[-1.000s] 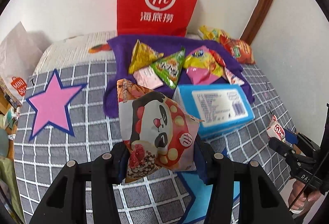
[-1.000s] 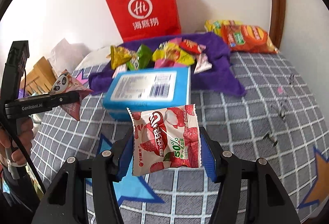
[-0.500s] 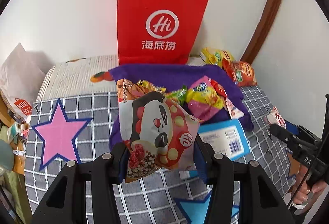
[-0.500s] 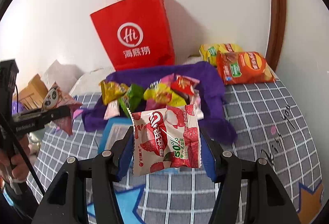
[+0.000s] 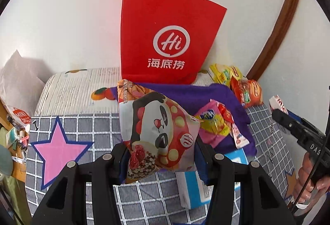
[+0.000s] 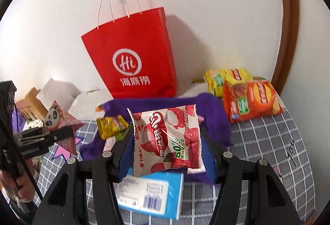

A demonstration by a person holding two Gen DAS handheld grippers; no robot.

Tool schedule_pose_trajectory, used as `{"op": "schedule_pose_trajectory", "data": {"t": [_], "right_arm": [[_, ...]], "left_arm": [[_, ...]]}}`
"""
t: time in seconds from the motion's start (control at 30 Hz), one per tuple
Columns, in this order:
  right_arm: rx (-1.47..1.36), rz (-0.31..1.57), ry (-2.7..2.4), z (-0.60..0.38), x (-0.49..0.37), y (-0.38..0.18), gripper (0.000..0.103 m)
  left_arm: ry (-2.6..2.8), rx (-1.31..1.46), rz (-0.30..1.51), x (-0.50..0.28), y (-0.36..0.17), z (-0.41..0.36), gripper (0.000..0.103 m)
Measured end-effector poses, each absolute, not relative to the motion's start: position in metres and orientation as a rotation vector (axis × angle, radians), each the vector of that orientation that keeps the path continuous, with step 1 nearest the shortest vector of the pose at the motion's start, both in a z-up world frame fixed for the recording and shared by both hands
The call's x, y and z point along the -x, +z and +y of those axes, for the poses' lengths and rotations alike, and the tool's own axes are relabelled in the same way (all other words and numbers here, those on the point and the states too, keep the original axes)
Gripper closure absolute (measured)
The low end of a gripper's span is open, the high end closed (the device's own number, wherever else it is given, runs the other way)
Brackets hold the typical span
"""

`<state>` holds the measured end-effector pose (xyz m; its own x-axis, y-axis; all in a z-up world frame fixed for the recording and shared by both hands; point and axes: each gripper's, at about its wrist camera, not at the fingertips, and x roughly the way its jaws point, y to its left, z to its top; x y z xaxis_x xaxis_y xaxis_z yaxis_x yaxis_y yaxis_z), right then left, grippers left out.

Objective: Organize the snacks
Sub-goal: 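Carry the panda packet and lychee packet over the purple towel with both tools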

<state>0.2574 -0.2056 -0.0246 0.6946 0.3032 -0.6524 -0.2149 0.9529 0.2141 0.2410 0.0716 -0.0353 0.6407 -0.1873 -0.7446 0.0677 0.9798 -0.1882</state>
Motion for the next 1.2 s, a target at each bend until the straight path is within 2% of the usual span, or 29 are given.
{"op": "schedule_pose_trajectory", "data": {"t": [0.37,0.97,1.2], "right_arm": [[-0.127,0.719,0.331,-0.177,-0.311,-0.005,0.045],[-0.131,0.834,0.272,-0.204,-0.355,-0.054,0.045],[-0.135,0.881,0.265,-0.216,-0.366,-0.072,0.045]], "left_arm": [[-0.118,0.175,0.857,-0.27,-0.032,0.074,0.053],[-0.128,0.222,0.863,-0.318,-0.034,0.055,0.053],[-0.147,0.209,0.906,-0.338,-0.055,0.039,0.053]]}}
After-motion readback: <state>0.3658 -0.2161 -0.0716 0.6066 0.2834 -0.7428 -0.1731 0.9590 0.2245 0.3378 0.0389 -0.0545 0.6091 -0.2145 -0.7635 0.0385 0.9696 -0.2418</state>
